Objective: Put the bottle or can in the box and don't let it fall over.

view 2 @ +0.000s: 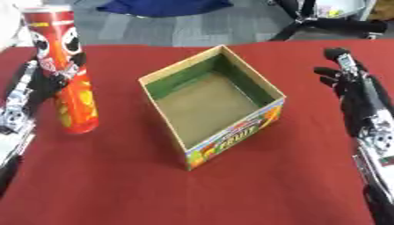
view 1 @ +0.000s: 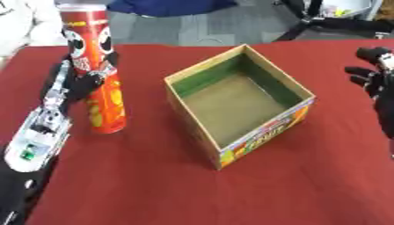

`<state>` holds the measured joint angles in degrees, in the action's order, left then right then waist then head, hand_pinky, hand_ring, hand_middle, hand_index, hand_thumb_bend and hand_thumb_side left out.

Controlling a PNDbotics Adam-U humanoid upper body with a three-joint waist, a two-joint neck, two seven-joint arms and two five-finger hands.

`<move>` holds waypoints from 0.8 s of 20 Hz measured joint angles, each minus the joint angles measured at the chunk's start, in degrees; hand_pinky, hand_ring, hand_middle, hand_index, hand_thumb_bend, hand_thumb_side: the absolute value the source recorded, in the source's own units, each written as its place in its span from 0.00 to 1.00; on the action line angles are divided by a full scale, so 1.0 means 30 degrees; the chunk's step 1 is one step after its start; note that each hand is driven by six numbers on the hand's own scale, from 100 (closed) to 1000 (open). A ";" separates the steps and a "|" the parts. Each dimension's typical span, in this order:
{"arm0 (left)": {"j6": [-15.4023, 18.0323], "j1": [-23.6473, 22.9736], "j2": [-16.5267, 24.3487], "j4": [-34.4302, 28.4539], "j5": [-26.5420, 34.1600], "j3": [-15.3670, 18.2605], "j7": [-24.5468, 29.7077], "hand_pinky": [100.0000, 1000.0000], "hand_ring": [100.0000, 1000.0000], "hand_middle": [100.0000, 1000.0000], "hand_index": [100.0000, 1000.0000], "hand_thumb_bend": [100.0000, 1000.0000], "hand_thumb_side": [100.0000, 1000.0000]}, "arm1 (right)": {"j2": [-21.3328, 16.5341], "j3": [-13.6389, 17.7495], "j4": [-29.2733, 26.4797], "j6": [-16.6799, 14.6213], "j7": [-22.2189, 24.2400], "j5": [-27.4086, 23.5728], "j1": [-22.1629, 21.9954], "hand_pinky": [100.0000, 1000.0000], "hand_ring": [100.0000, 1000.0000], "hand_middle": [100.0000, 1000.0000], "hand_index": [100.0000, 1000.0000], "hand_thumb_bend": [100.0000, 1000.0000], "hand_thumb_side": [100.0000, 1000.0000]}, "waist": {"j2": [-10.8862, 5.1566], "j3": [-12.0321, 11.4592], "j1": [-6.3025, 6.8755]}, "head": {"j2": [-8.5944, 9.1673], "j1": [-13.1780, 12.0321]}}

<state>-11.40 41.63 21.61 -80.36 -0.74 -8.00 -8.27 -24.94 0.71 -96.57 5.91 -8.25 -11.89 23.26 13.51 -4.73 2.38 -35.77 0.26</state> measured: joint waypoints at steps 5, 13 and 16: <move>-0.0163 0.0919 -0.0180 -0.1102 0.0441 -0.0353 0.0172 0.98 0.44 0.23 0.41 0.00 0.50 | 0.0015 0.0003 0.0003 -0.0007 0.0003 0.0000 0.0006 0.90 0.81 0.91 0.86 0.00 0.89 | -0.0205 0.0025 0.0010 | -0.0151 0.0187; -0.0307 0.2891 -0.1173 -0.1826 0.0649 -0.0997 0.0219 0.97 0.44 0.22 0.40 0.00 0.49 | 0.0171 0.0000 0.0006 -0.0050 0.0046 -0.0002 0.0127 0.90 0.81 0.91 0.86 0.00 0.88 | -0.0331 0.0325 0.0128 | -0.0304 0.0267; -0.0297 0.3524 -0.1744 -0.1551 0.0475 -0.1271 0.0232 0.97 0.44 0.22 0.40 0.00 0.49 | 0.0218 -0.0015 0.0006 -0.0073 0.0096 -0.0029 0.0229 0.90 0.81 0.91 0.86 0.00 0.88 | -0.0368 0.0599 0.0152 | -0.0304 0.0218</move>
<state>-12.29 52.20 16.38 -85.02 0.69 -11.81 -7.57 -24.29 0.66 -96.55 5.70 -7.97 -11.97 23.95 12.40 -2.94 2.84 -36.68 0.91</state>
